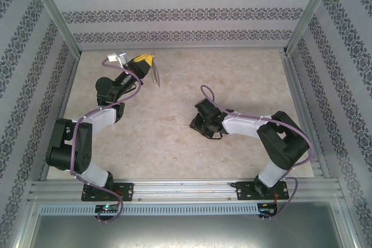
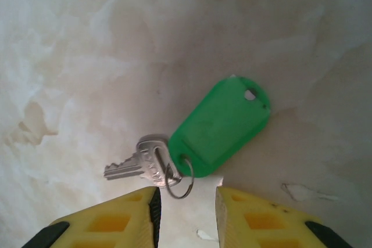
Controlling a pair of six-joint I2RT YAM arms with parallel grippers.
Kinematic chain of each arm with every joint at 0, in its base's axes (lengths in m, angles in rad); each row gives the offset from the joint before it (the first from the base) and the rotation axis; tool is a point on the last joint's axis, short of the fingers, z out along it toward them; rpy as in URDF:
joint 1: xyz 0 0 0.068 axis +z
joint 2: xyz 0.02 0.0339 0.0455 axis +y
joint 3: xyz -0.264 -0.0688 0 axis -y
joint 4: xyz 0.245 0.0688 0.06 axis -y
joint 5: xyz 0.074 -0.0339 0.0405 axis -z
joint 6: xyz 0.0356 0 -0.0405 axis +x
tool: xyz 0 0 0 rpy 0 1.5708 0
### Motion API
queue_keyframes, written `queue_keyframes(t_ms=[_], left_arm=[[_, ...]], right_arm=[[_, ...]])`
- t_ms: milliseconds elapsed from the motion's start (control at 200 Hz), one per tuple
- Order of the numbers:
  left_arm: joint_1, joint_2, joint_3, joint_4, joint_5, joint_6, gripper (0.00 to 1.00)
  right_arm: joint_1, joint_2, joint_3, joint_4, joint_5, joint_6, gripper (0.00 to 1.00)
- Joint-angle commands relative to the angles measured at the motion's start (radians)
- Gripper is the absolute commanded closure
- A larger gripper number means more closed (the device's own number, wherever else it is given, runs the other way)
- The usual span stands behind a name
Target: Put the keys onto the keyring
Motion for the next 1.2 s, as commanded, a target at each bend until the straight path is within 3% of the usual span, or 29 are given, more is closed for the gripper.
queue_keyframes(t_ms=[0, 455, 889, 1044, 1194], left_arm=[[0.011, 0.01, 0.042, 0.096, 0.019, -0.013, 1.0], [0.011, 0.029, 0.047, 0.105, 0.031, -0.013, 1.0], [0.012, 0.036, 0.05, 0.105, 0.04, -0.014, 1.0], [0.012, 0.026, 0.048, 0.1, 0.047, -0.018, 1.0], [0.011, 0.008, 0.042, 0.081, 0.06, -0.022, 1.0]], right_arm=[[0.005, 0.021, 0.015, 0.029, 0.001, 0.042, 0.68], [-0.005, 0.06, 0.047, 0.04, 0.017, 0.032, 0.72], [-0.024, 0.041, 0.011, 0.039, 0.021, 0.014, 0.98], [-0.037, -0.017, -0.002, 0.018, 0.004, -0.092, 1.0], [-0.076, -0.084, -0.01, 0.004, -0.074, -0.294, 1.0]])
